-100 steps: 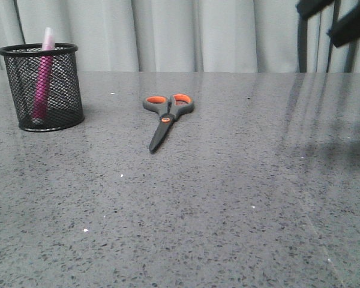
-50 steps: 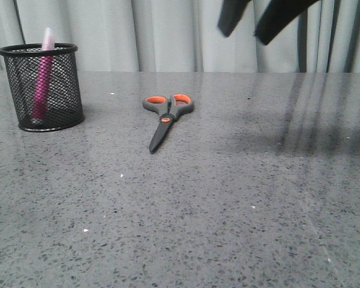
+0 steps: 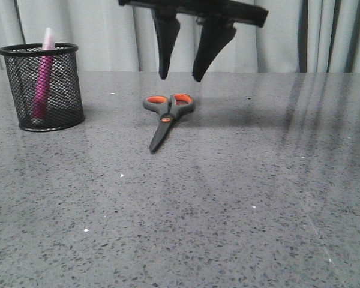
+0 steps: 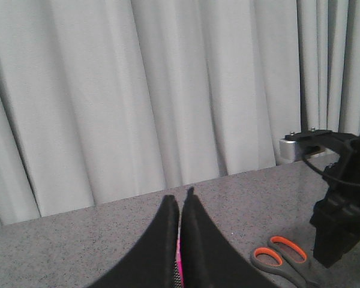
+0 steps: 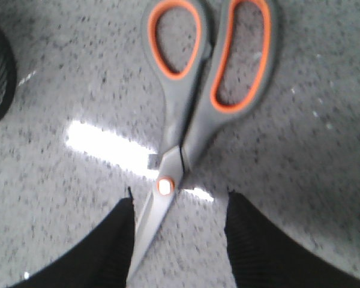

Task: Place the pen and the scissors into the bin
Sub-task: 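Lower the right gripper and close it on the scissors handles, then lift the scissors and carry them toward the mesh cup with the right gripper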

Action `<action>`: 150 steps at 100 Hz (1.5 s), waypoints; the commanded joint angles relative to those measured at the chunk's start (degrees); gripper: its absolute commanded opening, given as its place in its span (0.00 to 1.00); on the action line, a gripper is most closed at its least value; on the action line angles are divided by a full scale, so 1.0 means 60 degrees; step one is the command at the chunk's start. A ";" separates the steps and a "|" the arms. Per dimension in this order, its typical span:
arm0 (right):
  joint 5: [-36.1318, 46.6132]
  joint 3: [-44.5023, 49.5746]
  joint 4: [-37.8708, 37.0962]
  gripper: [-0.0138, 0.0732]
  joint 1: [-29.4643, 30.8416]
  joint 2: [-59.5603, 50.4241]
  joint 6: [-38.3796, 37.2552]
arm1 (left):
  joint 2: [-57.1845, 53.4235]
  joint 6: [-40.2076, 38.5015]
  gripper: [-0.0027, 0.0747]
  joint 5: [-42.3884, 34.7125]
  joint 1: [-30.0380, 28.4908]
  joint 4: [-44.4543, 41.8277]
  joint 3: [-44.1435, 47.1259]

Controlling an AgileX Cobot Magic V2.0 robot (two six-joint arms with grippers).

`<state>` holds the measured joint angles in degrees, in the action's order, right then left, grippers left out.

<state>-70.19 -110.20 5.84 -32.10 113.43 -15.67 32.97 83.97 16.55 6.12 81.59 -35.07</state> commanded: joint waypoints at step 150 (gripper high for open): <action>0.0089 -0.1283 -0.1152 0.43 -0.0591 0.1635 -0.1047 | 0.0024 -0.0100 0.01 -0.0087 -0.0034 0.0321 -0.0254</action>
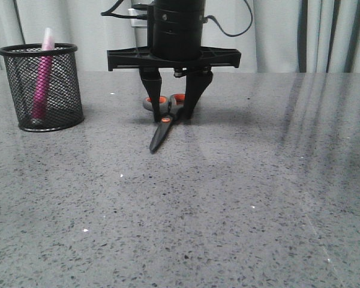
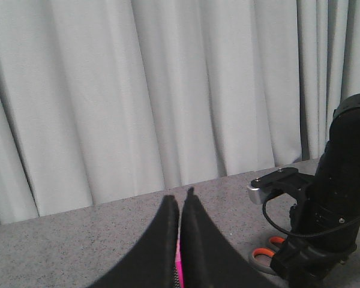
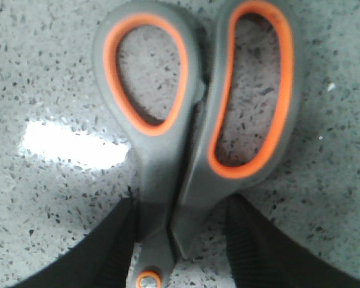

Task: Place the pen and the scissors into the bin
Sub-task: 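Lift the scissors and carry them toward the mesh cup with the right gripper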

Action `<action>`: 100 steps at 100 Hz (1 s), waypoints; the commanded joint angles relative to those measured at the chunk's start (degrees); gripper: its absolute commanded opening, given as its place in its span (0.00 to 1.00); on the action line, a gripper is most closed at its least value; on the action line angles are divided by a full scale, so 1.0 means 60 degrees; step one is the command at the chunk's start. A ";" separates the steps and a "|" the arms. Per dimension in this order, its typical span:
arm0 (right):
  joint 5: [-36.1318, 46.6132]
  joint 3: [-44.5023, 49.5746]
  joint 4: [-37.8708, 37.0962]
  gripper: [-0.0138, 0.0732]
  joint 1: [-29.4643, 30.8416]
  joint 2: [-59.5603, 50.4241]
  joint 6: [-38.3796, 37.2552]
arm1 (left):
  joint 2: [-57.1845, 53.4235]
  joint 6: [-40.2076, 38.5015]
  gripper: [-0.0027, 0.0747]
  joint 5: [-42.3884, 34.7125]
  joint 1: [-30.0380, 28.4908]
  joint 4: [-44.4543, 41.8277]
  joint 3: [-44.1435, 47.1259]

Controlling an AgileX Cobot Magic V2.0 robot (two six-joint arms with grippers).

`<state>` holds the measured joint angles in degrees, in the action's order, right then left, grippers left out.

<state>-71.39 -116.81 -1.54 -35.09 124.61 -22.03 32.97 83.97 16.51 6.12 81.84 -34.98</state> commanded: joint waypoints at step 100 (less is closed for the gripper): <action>0.4291 0.0443 -0.1160 0.07 -0.0604 -0.3423 0.0135 | 0.0024 -0.0100 0.01 -0.0123 -0.0034 0.0280 -0.0269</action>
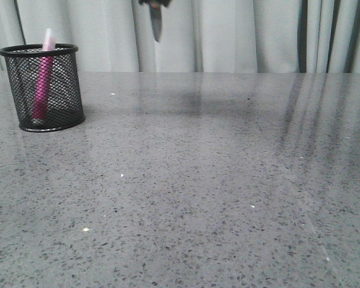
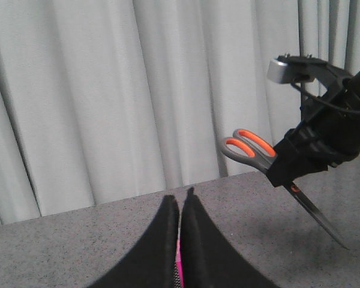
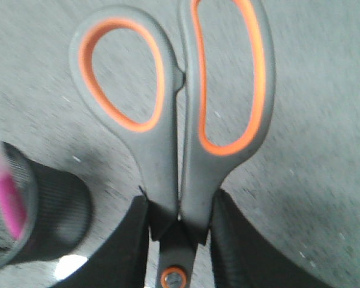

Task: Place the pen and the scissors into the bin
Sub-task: 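Lift the scissors and carry them toward the mesh cup with the right gripper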

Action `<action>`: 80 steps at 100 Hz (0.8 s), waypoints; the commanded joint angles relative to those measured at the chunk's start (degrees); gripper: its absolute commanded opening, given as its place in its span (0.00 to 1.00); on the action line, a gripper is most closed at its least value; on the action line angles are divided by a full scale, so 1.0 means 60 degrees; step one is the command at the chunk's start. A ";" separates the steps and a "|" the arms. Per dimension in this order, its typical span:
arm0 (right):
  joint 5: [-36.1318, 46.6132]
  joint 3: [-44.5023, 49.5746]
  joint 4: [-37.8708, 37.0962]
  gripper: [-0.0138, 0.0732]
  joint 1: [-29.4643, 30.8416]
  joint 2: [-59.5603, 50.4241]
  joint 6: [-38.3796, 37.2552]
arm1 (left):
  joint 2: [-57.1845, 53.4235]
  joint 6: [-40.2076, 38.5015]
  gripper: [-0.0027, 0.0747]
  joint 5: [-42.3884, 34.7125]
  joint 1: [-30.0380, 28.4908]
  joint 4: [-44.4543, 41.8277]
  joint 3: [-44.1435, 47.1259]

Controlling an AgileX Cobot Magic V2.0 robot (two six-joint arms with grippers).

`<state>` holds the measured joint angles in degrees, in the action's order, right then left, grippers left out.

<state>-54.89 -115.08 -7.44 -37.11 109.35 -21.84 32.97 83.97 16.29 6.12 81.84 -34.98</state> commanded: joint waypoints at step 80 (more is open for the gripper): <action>1.4405 0.5369 -0.0466 0.07 -0.0794 -0.1477 0.0104 | 0.0024 -0.0100 0.01 -0.0086 -0.0034 0.0463 -0.0269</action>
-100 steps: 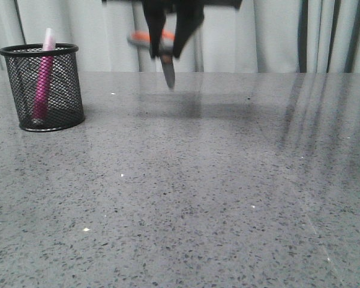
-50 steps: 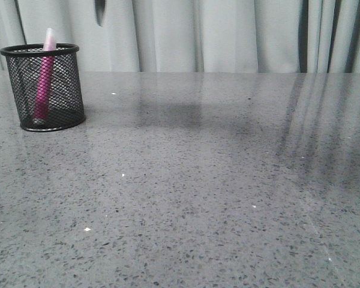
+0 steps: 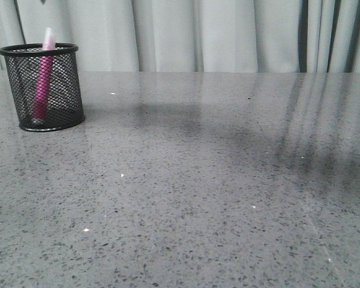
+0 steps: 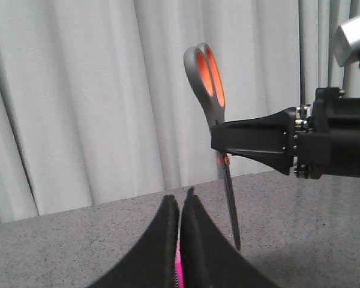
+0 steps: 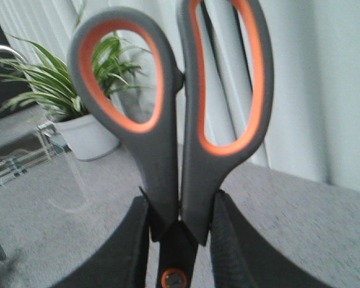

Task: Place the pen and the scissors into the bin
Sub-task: 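Lift the scissors and carry them toward the mesh cup with the right gripper, then lower the scissors blades-first into the cup and open the right gripper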

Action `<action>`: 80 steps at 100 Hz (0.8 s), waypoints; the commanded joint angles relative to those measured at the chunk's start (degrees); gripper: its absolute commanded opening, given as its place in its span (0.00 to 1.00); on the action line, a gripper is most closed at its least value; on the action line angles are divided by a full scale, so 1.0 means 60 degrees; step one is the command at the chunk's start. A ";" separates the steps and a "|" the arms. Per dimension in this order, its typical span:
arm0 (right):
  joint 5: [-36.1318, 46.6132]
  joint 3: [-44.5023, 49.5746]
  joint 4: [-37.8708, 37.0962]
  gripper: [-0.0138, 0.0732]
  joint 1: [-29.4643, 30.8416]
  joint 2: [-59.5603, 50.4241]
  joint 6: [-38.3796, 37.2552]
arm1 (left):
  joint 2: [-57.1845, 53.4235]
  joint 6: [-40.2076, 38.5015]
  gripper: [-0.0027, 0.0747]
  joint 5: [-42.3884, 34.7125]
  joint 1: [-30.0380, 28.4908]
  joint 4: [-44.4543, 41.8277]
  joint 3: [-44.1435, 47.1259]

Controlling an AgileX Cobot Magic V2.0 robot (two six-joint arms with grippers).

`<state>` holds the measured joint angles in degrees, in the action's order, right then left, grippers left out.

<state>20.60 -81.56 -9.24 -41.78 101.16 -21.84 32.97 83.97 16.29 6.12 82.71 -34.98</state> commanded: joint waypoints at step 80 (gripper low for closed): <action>0.2669 -0.0219 -0.0176 0.07 0.0270 0.1530 0.1018 | 0.0024 -0.0100 0.01 -0.0047 -0.0034 0.0318 -0.0269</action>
<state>31.36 -81.24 -10.39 -40.74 113.61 -16.31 32.97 83.97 16.16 6.12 82.89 -34.98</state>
